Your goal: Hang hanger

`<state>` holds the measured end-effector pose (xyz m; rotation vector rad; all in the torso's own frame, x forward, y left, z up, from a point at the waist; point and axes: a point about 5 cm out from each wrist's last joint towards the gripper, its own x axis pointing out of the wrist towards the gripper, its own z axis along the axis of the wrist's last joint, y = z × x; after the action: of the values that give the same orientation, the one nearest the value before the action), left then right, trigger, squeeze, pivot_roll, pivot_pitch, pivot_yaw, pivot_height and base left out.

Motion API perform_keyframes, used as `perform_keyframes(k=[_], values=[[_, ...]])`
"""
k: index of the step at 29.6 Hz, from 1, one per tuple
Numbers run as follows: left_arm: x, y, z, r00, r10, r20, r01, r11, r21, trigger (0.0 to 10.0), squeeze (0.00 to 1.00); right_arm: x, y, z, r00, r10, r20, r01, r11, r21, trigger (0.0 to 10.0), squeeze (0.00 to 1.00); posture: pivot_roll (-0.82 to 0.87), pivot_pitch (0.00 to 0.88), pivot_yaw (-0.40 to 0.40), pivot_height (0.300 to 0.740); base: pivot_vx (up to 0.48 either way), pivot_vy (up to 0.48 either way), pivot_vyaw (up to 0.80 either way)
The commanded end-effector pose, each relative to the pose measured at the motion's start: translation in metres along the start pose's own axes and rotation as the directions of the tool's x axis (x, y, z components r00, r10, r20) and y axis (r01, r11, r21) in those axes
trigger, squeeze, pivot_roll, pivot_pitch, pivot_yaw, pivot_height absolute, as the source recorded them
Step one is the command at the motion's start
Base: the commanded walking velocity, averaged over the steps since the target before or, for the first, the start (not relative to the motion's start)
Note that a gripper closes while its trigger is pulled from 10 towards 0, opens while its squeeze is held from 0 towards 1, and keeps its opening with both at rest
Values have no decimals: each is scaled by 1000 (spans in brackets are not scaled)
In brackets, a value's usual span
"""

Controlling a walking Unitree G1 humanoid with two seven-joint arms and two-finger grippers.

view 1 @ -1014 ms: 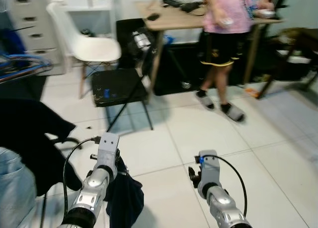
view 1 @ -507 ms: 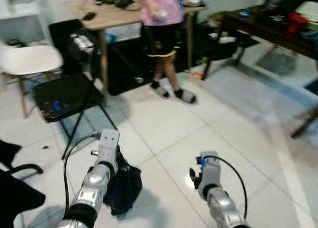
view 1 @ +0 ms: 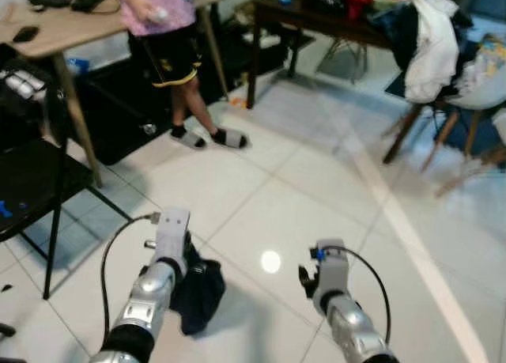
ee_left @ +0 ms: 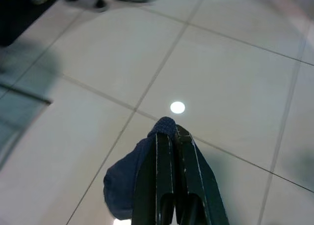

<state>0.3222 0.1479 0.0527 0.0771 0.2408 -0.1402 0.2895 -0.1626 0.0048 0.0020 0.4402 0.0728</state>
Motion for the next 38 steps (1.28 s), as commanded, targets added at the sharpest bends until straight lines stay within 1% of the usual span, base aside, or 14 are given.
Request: perform_keyframes(k=[1, 11, 25, 26, 29, 31, 33, 34, 38], values=[[0, -1, -1, 1000, 2, -2, -2, 1000, -2, 10000, 0, -1, -3, -2, 1000, -12, -5, 12, 1000, 6, 10000, 0, -24, 142, -9, 740, 0, 0, -800], [0, -3, 0, 1000, -15, -2, 15, 1000, -17, 10000, 0, 0, -5, -1, 1000, -14, -7, 14, 1000, 3, 10000, 0, -20, 142, -9, 740, 0, 0, -800], [-2, 0, 0, 1000, -7, -1, 7, 1000, -14, 10000, 0, 1, -7, 0, 1000, -19, -3, 19, 1000, 5, 10000, 0, -19, 127, -10, 740, 0, 0, -800], [-1, 1, 2, 1000, -5, 4, 5, 999, -32, 10000, 0, 1, -6, 2, 1000, -11, 13, 11, 1000, 15, 10000, 0, -19, 125, -10, 740, 0, 0, -800], [-1, 2, 4, 1000, -3, 9, 3, 999, -39, 10000, 0, 1, -5, 4, 1000, -4, 22, 3, 1000, 19, 10000, 0, -20, 124, -10, 740, 0, 0, -587], [0, 2, 9, 999, -2, 35, 4, 999, -48, 10000, 0, 2, -1, 8, 999, 30, 44, -30, 1000, -2, 10000, 0, -20, 120, -10, 740, 0, 0, 0], [0, 2, 9, 999, -2, 35, 4, 999, -48, 10000, 0, 2, -1, 8, 999, 30, 44, -30, 1000, -2, 10000, 0, -20, 120, -10, 740, 0, 0, 0], [0, 2, 12, 999, -7, 51, 9, 999, -50, 10000, 0, 2, 0, 8, 998, 38, 47, -38, 999, -10, 10000, 0, -20, 118, -10, 740, 0, 0, 0], [1, -1, 16, 997, -22, 76, 26, 998, -54, 10000, 0, 3, 1, 9, 998, 39, 49, -38, 999, -14, 10000, 0, -19, 119, -10, 740, 328, 0, 0]])
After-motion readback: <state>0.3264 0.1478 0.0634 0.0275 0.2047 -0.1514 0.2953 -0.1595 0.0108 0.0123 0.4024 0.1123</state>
